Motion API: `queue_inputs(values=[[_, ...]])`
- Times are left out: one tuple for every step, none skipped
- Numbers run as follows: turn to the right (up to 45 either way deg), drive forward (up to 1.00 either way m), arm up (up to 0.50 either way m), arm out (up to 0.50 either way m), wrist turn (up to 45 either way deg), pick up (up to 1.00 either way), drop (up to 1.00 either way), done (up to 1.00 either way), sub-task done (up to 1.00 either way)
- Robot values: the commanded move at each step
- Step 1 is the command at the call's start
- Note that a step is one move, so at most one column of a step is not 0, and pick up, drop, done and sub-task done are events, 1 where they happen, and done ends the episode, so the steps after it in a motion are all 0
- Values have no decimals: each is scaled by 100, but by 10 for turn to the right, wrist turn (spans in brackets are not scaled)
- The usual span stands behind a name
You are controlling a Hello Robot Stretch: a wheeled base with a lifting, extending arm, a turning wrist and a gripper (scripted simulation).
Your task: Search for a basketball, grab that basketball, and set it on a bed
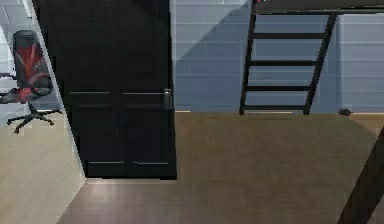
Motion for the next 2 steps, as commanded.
queue_inputs(values=[[0,30,0,0,0,0,0,0,0],[-450,0,0,0,0,0,0,0,0]])
